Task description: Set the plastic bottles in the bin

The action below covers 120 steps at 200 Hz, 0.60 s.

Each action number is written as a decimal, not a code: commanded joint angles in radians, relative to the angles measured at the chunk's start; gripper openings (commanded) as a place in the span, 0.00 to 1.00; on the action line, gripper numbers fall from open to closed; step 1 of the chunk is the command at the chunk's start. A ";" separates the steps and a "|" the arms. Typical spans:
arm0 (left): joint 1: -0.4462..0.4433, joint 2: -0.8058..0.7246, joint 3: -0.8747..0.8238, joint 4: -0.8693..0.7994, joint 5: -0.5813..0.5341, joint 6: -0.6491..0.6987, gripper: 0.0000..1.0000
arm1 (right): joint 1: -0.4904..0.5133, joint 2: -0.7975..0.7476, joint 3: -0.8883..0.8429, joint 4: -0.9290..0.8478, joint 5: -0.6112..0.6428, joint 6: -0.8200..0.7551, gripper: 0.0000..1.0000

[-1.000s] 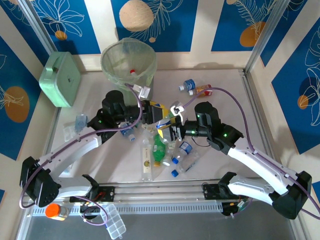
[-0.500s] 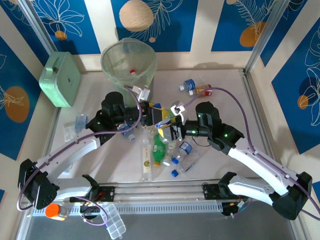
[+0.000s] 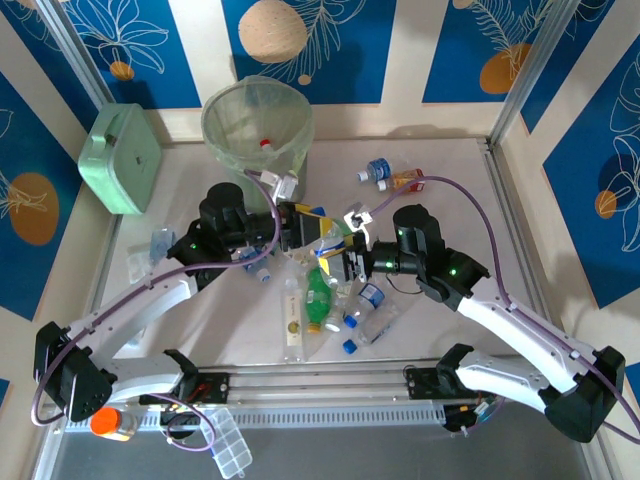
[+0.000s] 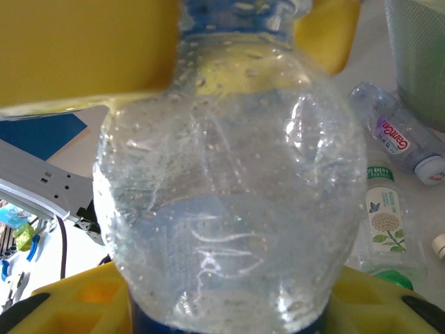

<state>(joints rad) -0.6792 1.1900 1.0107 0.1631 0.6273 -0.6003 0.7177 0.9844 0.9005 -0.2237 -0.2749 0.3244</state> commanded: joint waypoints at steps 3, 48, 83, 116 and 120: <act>0.004 -0.002 0.038 0.037 0.024 0.010 0.33 | -0.003 -0.016 -0.021 0.003 -0.018 0.007 0.45; 0.003 0.017 0.053 0.050 0.040 0.000 0.17 | -0.002 -0.032 -0.037 0.006 -0.001 0.014 0.46; 0.005 0.020 0.066 0.050 0.032 -0.004 0.11 | 0.006 -0.058 -0.056 0.020 0.038 0.030 0.69; 0.012 0.036 0.123 -0.037 -0.006 0.037 0.09 | 0.015 -0.091 -0.051 0.002 0.085 0.022 0.98; 0.013 0.040 0.135 -0.062 -0.015 0.050 0.08 | 0.015 -0.097 -0.048 -0.002 0.091 0.022 0.99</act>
<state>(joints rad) -0.6762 1.2167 1.0660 0.1574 0.6453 -0.6067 0.7235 0.9279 0.8536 -0.2058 -0.2256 0.3489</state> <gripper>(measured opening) 0.342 0.952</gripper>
